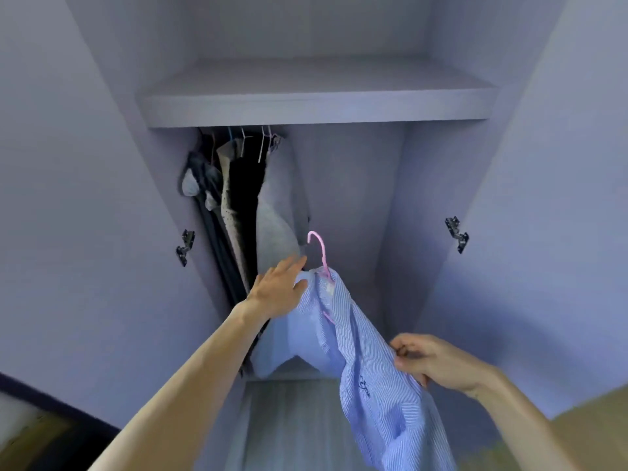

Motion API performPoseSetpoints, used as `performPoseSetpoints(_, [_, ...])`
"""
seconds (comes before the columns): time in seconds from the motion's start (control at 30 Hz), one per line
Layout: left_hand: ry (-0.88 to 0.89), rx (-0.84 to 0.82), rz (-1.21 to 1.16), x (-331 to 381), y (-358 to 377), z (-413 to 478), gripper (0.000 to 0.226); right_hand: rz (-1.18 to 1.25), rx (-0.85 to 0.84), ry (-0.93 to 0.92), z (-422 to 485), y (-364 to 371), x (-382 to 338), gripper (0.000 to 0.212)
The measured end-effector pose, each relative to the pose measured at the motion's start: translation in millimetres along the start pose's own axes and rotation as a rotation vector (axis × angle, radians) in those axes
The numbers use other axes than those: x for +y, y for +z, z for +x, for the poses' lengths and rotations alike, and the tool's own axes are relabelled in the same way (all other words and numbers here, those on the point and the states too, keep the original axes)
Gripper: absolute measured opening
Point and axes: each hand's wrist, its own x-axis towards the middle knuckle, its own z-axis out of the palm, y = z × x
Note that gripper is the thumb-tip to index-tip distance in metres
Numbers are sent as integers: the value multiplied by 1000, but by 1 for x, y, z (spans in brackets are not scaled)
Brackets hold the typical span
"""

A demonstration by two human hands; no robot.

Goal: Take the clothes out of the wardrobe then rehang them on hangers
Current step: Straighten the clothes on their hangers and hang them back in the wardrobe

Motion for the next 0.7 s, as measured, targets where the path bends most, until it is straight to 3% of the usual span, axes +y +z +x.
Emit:
performPoseSetpoints(0.23, [-95, 111, 335, -54, -54, -17, 66, 149, 141, -27, 46, 27, 0, 6])
performPoseSetpoints(0.53, [-406, 368, 859, -132, -148, -26, 67, 255, 305, -94, 176, -6, -64, 8])
performPoseSetpoints(0.7, [-611, 303, 1037, -161, -168, -41, 72, 283, 384, -159, 244, -50, -114, 8])
